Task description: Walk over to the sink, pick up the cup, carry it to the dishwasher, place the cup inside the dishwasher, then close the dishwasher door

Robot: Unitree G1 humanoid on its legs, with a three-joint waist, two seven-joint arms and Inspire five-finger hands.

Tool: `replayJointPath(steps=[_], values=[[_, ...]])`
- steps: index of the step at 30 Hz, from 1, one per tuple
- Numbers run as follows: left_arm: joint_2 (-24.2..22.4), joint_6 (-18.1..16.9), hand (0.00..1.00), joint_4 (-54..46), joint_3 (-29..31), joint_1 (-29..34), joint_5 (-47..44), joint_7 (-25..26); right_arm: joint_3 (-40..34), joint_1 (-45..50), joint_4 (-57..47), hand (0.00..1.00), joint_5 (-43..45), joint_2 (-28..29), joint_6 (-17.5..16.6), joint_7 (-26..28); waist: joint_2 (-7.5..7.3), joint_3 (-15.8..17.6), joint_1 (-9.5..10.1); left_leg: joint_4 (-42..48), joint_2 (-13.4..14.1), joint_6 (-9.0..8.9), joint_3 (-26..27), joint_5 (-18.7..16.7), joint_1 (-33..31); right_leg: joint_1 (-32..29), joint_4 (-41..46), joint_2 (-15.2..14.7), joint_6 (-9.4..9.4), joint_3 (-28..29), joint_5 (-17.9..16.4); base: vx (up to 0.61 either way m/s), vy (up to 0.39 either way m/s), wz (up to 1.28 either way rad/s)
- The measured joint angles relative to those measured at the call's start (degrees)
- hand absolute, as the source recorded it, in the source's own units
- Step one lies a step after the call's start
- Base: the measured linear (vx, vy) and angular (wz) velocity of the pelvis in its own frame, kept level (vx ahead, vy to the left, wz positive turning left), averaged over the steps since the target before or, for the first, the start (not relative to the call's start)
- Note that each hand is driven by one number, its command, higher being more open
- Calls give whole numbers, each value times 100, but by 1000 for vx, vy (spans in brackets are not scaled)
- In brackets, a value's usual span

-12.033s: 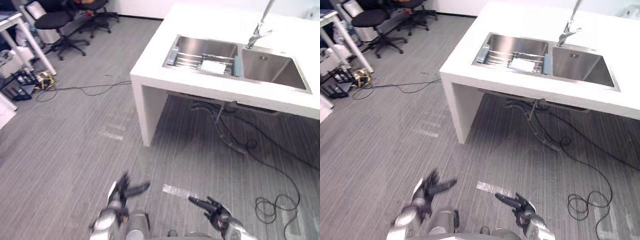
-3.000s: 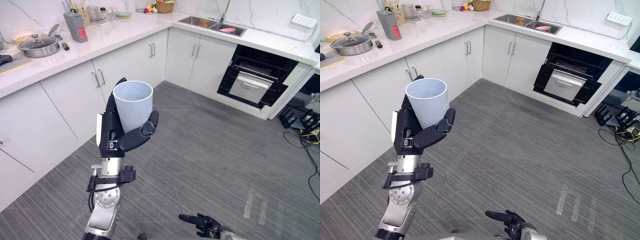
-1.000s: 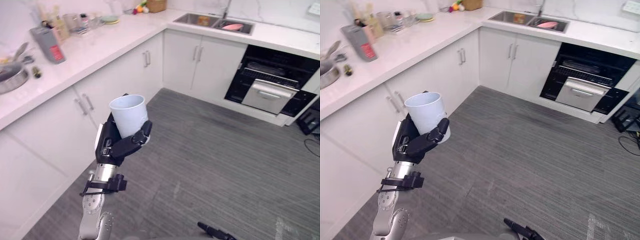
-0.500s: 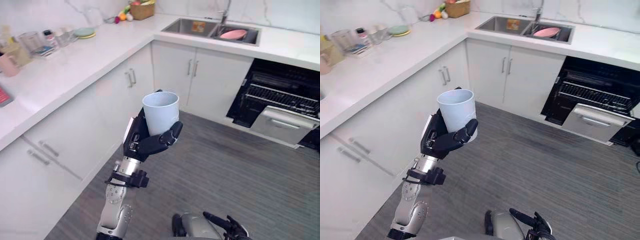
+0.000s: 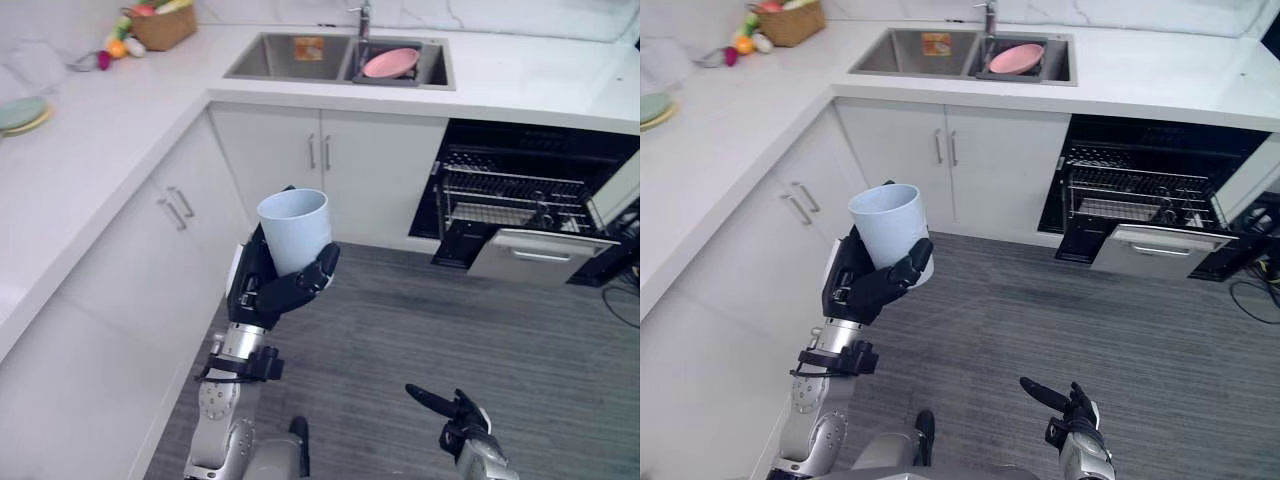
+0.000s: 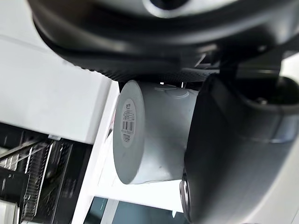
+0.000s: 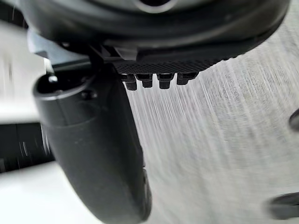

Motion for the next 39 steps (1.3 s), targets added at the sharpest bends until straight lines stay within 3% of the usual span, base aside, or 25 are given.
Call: replayJointPath(steps=[1,2,3,4,5,8,10,11,12,13,16,17,21,22,23,24,25,26,28,29,31,32,35,36,39], values=[[73,0,0,-1,-45,-17,-21,-78,-192,160,-226,100,297,130,-190,-188,-14,5,-17,-96,-9,8,77,-155,303,-117,631,6,23,-205,-12,493,136,-56],[163,-16,0,-65,-98,-21,-37,-183,-321,382,-740,100,478,327,-435,-466,-73,15,16,-445,-31,57,339,-366,827,-671,2049,-105,415,-655,91,381,91,-78],[214,-61,0,-84,-89,-15,-49,-203,-308,503,-985,100,517,412,-589,-593,-163,12,20,-591,-84,85,534,-395,1066,-1056,2872,-271,547,-859,306,323,70,-123],[265,-126,0,-19,-67,-52,-20,-204,-320,650,-1296,100,496,450,-799,-649,-221,-43,-53,-829,-142,150,835,-532,1471,-1724,4184,-576,278,-1218,407,219,51,-112],[283,-183,0,164,-71,-145,28,-199,-442,692,-1312,100,504,399,-996,-568,-218,-90,-169,-942,-115,144,943,-632,1693,-2108,4572,-698,82,-1476,244,345,86,-88],[472,-354,0,538,-24,-563,55,-303,-1159,859,-1461,100,564,471,-1905,-141,-113,-168,-574,-1213,101,108,971,-705,2198,-2720,3684,-785,148,-2148,-208,364,22,-20],[512,-318,0,337,186,-594,-80,-357,-1296,989,-2493,100,546,447,-2042,-152,-106,-158,-694,-1295,293,-39,1191,-791,2507,-2848,2083,-843,42,-2901,-151,594,-94,-60],[506,-249,0,159,288,-568,-175,-356,-1246,1043,-3262,100,437,448,-2049,-175,-130,-172,-672,-1274,383,-247,1326,-931,2751,-2740,864,-790,-101,-3317,328,562,-135,-88],[447,-220,0,11,311,-509,-187,-370,-1083,1156,-4032,100,203,381,-2075,-242,-73,-181,-656,-1087,512,-448,1461,-1199,2992,-2382,93,-583,-494,-3507,1427,570,-120,-88],[348,-176,0,-28,296,-469,-178,-363,-1014,1152,-4255,100,91,307,-2076,-262,82,-165,-637,-890,763,-504,1544,-1317,2968,-2265,-2,-331,-553,-3482,1482,525,-95,-85],[114,-158,0,-77,21,-383,-76,-433,-503,1054,-5181,100,-534,422,-2189,-302,30,-113,-519,-935,961,-521,1746,-1368,2899,-1996,-116,-105,-628,-3253,1301,270,-109,-47],[2,-169,0,-87,-107,-362,7,-447,-351,1100,-5393,100,-765,511,-2246,-296,49,-106,-517,-1132,1084,-533,1828,-1020,2847,-1928,18,-100,-564,-3280,1118,97,-122,0],[-131,-307,0,-318,-225,-267,210,-402,-236,1302,-5798,100,-1066,541,-2313,-224,198,-164,-497,-926,1256,-655,1867,-1192,2921,-2022,568,-136,-373,-3414,439,87,-61,19],[-142,-397,0,-380,-125,-174,208,-337,-269,1283,-5808,100,-1007,537,-2290,-56,184,-147,-450,121,1397,-340,1862,-1221,2516,-1953,521,-113,-422,-3413,347,148,-113,-11],[-213,-416,0,-425,-21,42,203,-252,-268,1277,-5844,100,-957,512,-2250,123,246,-139,-410,1688,1756,412,1794,-889,1829,-1737,270,-29,-425,-3371,346,157,-118,-22],[-243,-439,0,-433,40,157,203,-203,-261,1277,-5892,100,-954,499,-2234,208,321,-113,-387,2417,1939,670,1737,-527,1478,-1550,96,51,-425,-3364,347,224,-101,-30],[-276,-477,0,-412,174,371,202,-175,-275,1273,-5982,100,-955,486,-2235,372,382,-63,-365,3402,2195,195,1383,-285,922,-1258,-156,183,-408,-3313,363,309,-39,-21],[-258,-516,0,-299,191,494,203,-183,-326,1268,-5973,100,-957,444,-2234,491,402,-62,-317,3605,2257,-65,1228,-468,613,-979,-305,190,-425,-3300,359,320,-29,-15],[-238,-556,0,-140,185,572,196,-222,-349,1239,-5948,100,-957,307,-2234,573,392,-66,-288,3127,2197,-90,1299,-724,410,-683,-495,158,-399,-3263,338,311,-35,-8],[-248,-663,0,8,187,601,186,-279,-345,1148,-5944,100,-957,133,-2234,640,369,-77,-282,1926,1933,-160,1411,-842,311,-546,-660,59,-312,-3171,338,367,-3,-26],[-268,-666,0,32,170,598,192,-294,-302,946,-5938,100,-962,-67,-2229,695,354,-81,-286,149,1407,-330,1116,-703,305,-532,-684,-118,-266,-3000,356,333,58,-46],[-294,-678,0,39,158,607,206,-253,-230,802,-5895,100,-960,-181,-2214,754,337,-82,-241,-731,1052,-531,685,-293,397,-520,-684,-238,-187,-2759,343,296,105,-62],[-306,-699,0,39,126,570,307,-42,-18,644,-5840,100,-963,-297,-2121,932,339,-87,-142,-1597,646,-551,182,650,610,-371,-807,-388,74,-2203,261,413,238,-93],[-277,-726,0,62,128,584,305,-39,81,666,-5832,100,-965,-228,-2046,992,241,-116,-135,-1723,552,-569,307,922,807,-262,-854,-508,216,-2020,178,293,204,-58],[-120,-727,0,105,120,556,302,-132,211,737,-5850,100,-963,-175,-1893,1189,13,-284,-169,-1635,385,-337,496,707,871,-253,-937,-730,589,-1697,314,324,233,-35]])
